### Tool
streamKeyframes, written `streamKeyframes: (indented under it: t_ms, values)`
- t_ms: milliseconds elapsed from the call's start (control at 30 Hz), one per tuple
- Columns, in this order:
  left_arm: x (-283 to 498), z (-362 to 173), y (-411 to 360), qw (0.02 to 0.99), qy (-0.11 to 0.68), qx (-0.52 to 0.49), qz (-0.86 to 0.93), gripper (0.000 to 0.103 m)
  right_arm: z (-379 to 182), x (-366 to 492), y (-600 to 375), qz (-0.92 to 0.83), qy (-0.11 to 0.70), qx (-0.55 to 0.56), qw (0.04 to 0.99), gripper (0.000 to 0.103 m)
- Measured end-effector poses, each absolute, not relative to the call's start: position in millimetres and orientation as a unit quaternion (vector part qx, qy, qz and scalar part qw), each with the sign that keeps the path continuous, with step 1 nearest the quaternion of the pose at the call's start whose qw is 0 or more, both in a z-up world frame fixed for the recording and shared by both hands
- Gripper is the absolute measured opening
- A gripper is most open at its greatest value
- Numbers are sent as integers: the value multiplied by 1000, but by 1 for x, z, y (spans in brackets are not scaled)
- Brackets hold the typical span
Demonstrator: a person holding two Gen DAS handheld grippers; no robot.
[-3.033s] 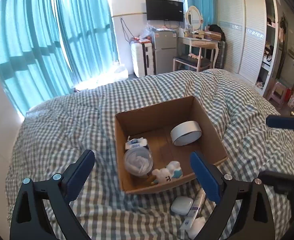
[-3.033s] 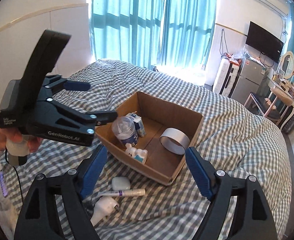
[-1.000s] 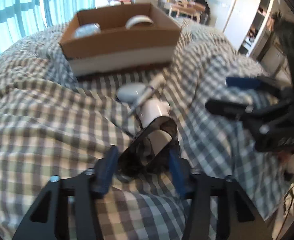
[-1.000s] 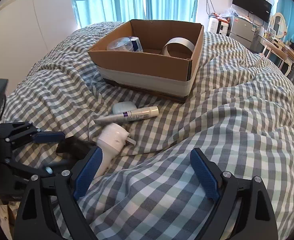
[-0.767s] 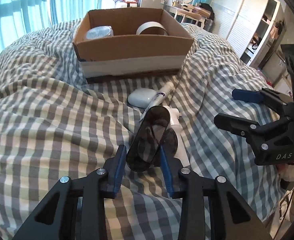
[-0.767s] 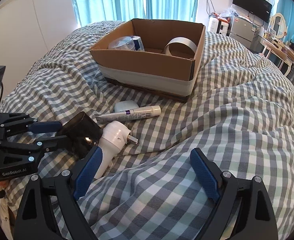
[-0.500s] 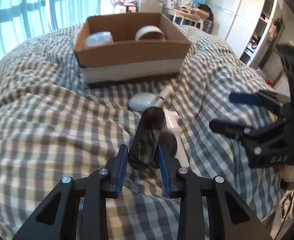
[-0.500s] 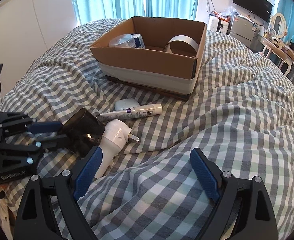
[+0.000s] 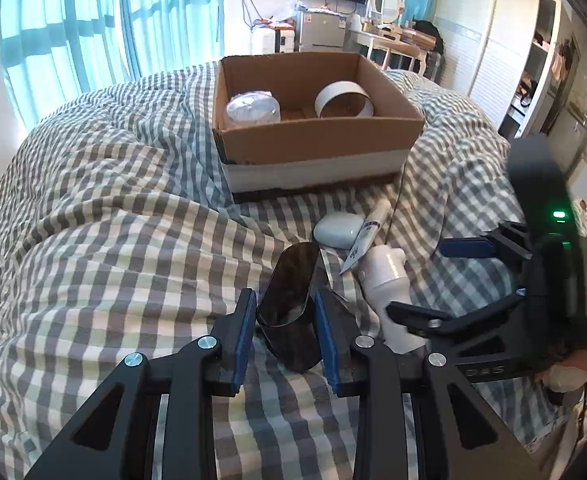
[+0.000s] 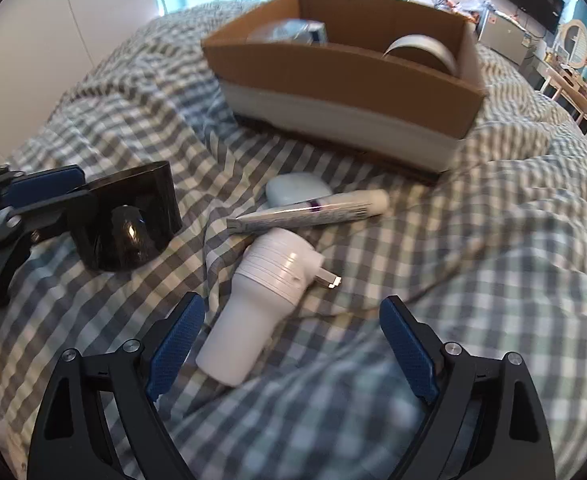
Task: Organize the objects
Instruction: 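Lift the black nozzle with the left tool while the right tool grasps the white hair dryer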
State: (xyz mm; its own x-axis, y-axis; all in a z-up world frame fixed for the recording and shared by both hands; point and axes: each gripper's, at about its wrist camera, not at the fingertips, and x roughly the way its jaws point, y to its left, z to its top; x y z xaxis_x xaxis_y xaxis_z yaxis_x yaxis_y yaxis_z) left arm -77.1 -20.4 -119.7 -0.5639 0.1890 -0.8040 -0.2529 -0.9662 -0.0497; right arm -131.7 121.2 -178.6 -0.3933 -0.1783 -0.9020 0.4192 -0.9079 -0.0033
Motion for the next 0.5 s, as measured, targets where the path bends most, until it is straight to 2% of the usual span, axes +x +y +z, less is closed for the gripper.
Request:
streamKeyframes:
  t_ms: [33, 100, 167, 233, 267, 400, 500]
  values:
    - [-78, -122, -19, 127, 38, -451, 883, 30, -183, -134, 118, -823, 121, 525, 181, 88]
    - [-77, -125, -17, 134, 41, -454, 880, 30, -194, -138, 112, -813, 130, 537, 181, 73]
    - [-79, -129, -16, 145, 39, -458, 876, 30, -201, -142, 109, -807, 132, 546, 182, 68]
    - [-81, -134, -15, 156, 33, -466, 870, 30, -201, -140, 108, -804, 131, 547, 192, 51]
    - [-82, -134, -14, 156, 33, -467, 870, 30, -199, -138, 107, -805, 136, 543, 194, 47]
    - [-88, -138, -10, 162, 34, -472, 866, 32, -185, -129, 114, -811, 135, 532, 203, 45]
    - [-95, -144, -5, 159, 45, -485, 859, 47, -170, -126, 127, -821, 121, 519, 204, 44]
